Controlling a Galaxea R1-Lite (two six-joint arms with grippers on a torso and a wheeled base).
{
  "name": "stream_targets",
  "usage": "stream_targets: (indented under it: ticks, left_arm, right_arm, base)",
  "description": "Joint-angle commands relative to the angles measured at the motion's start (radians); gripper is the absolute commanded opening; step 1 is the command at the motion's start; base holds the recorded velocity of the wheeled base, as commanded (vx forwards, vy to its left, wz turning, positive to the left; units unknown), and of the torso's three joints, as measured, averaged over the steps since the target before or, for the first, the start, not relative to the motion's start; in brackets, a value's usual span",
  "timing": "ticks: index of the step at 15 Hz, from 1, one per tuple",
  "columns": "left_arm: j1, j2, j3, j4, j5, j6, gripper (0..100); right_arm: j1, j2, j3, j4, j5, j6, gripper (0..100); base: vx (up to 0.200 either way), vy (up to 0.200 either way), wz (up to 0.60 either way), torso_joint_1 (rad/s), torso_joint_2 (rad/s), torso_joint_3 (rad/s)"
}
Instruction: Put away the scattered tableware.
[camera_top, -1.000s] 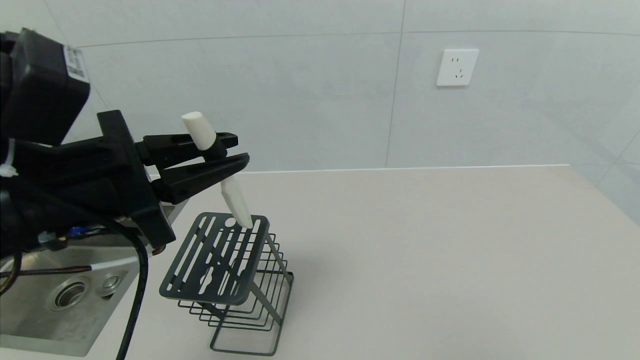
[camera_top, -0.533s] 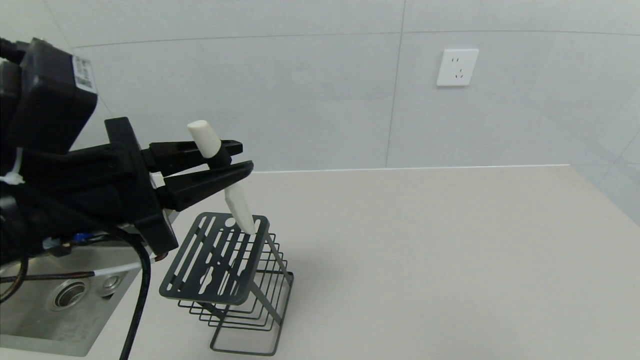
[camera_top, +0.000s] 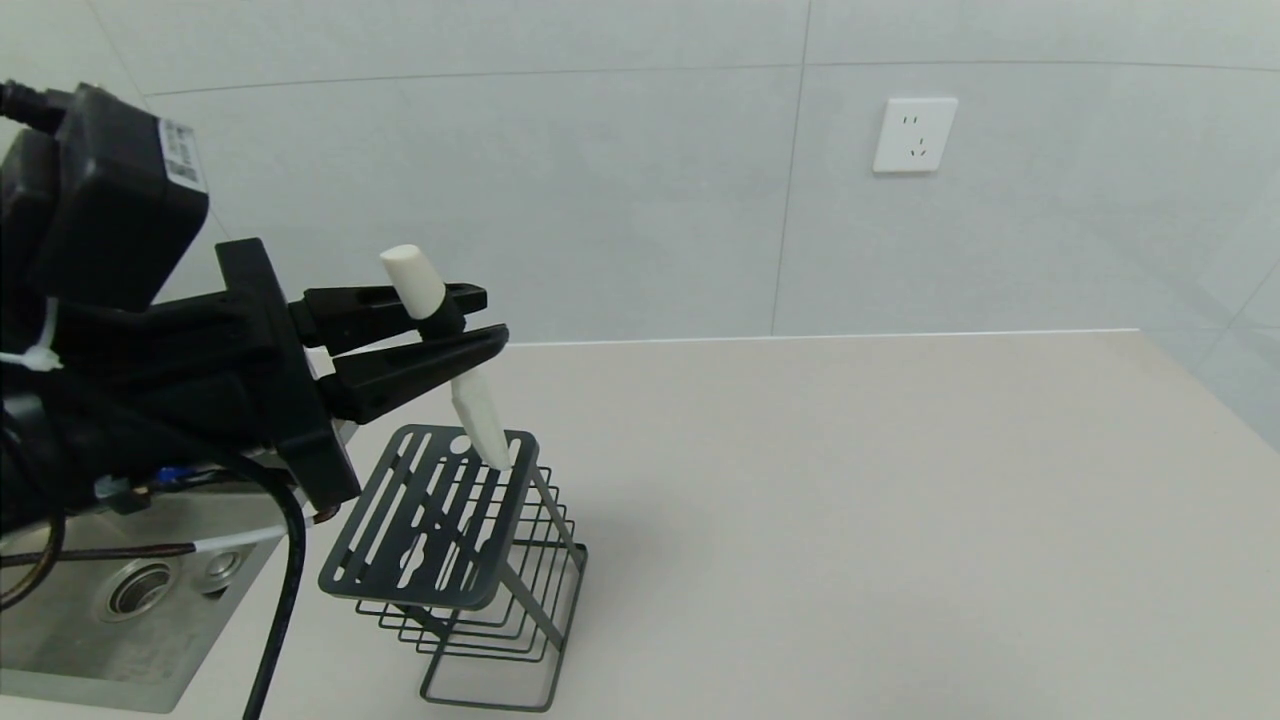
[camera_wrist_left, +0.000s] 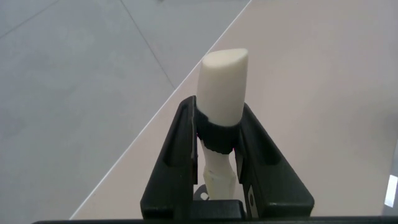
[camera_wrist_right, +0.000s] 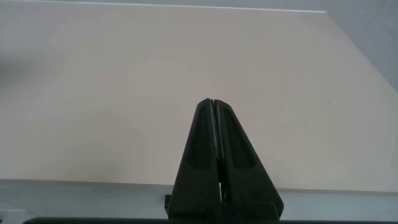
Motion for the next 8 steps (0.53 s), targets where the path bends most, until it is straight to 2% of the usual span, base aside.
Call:
stream_targets:
  ticks: [1,8]
  left_arm:
    - [0.000,0.002,0.007,-0.001,0.000,0.000,0]
    - [0.000,0.003,0.038,-0.003,-0.002,0.000,0]
  right_arm:
    - [0.000,0.001,0.000,-0.001,0.000,-0.001,0]
    - [0.000,0.001,0.000,-0.001,0.000,-0.001,0]
  base:
    - [0.000,0.000,0.00,0.000,0.00,0.000]
    - [0.000,0.000,0.00,0.000,0.00,0.000]
